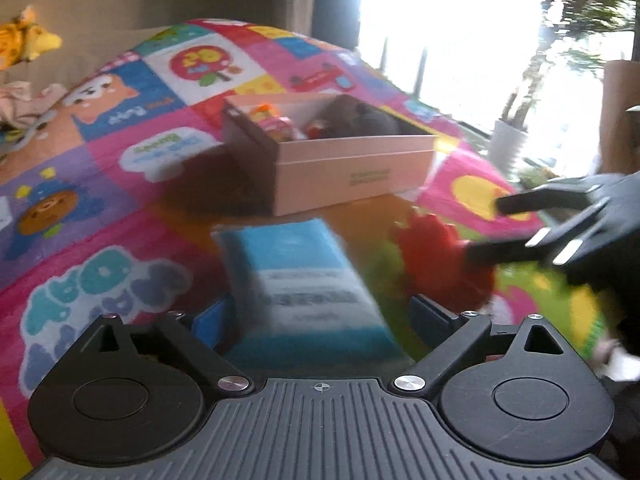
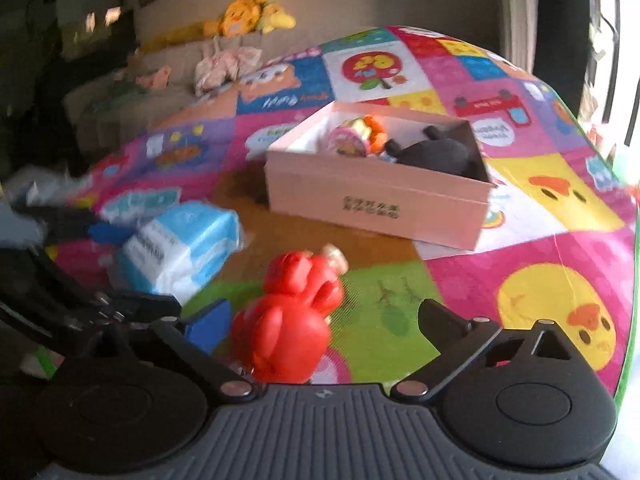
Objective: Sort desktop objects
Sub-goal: 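Carry the red plush toy toward the box with right while left grasps the tissue pack, then grasp the red plush toy with the right gripper and lift it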
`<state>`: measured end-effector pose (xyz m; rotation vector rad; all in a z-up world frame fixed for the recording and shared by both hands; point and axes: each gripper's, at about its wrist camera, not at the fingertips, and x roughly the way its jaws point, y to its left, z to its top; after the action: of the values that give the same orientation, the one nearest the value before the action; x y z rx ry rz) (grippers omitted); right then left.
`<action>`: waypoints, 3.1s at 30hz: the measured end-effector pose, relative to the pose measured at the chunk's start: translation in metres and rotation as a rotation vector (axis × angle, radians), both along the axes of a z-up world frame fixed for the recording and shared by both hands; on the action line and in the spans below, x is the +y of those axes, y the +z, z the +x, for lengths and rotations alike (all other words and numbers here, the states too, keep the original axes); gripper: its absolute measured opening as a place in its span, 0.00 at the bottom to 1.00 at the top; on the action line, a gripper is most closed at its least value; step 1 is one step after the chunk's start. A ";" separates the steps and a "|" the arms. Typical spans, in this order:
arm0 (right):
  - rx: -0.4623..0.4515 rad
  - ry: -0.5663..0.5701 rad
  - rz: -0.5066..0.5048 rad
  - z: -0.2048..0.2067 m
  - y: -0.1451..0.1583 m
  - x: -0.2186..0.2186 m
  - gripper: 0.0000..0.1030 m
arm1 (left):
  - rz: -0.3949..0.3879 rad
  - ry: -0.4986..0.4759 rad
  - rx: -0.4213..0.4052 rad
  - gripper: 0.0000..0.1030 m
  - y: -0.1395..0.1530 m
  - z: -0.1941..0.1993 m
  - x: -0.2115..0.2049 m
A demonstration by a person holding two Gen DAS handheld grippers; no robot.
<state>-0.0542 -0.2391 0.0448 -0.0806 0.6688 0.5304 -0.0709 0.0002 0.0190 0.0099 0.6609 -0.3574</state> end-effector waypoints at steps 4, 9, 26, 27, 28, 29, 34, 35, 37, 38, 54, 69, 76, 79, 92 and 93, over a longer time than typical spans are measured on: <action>0.008 -0.106 0.121 0.035 0.018 -0.029 1.00 | -0.025 0.052 0.027 0.95 -0.008 0.009 0.006; 0.096 -0.293 0.244 0.109 0.015 -0.057 1.00 | -0.068 0.089 0.031 0.97 -0.009 0.011 0.015; 0.096 -0.055 0.222 0.108 0.011 -0.006 1.00 | -0.088 0.076 0.022 0.98 -0.011 0.006 0.014; 0.075 -0.060 0.202 0.100 0.013 -0.007 1.00 | -0.087 0.076 0.022 0.98 -0.011 0.006 0.014; 0.060 -0.058 0.184 0.090 0.015 -0.008 1.00 | -0.086 0.075 0.022 0.99 -0.011 0.006 0.013; 0.053 -0.045 0.166 0.079 0.016 -0.009 1.00 | -0.084 0.075 0.023 0.99 -0.011 0.006 0.013; 0.033 0.046 0.078 0.026 0.014 -0.001 1.00 | -0.075 0.073 0.026 0.99 -0.010 0.007 0.012; 0.028 0.051 0.057 0.018 0.011 0.002 1.00 | -0.071 0.074 0.026 0.99 -0.010 0.006 0.011; 0.027 0.070 0.018 0.008 0.004 0.011 1.00 | -0.060 0.073 0.024 0.99 -0.011 0.006 0.010; 0.029 0.085 -0.008 0.004 0.000 0.016 1.00 | -0.056 0.073 0.024 0.99 -0.011 0.006 0.009; -0.221 -0.158 -0.333 -0.002 -0.013 0.003 1.00 | -0.045 0.074 0.024 1.00 -0.011 0.005 0.007; -0.168 -0.408 -0.260 0.113 -0.006 0.007 1.00 | -0.028 0.082 0.024 1.00 -0.011 0.006 0.004; -0.072 -0.307 0.009 0.085 0.008 -0.035 1.00 | -0.011 0.083 0.025 1.00 -0.012 0.006 0.001; -0.045 -0.210 0.031 0.069 0.005 -0.033 1.00 | 0.001 0.085 0.025 1.00 -0.012 0.006 -0.001; -0.020 -0.013 -0.218 0.059 -0.028 0.028 0.52 | 0.114 0.092 -0.016 0.99 0.005 0.018 -0.024; -0.011 -0.009 -0.208 0.057 -0.025 0.027 0.52 | 0.126 0.097 -0.014 0.95 0.005 0.019 -0.025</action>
<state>0.0030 -0.2123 0.0203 -0.2752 0.7117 0.4502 -0.0520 -0.0250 0.0235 0.1004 0.6663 -0.2219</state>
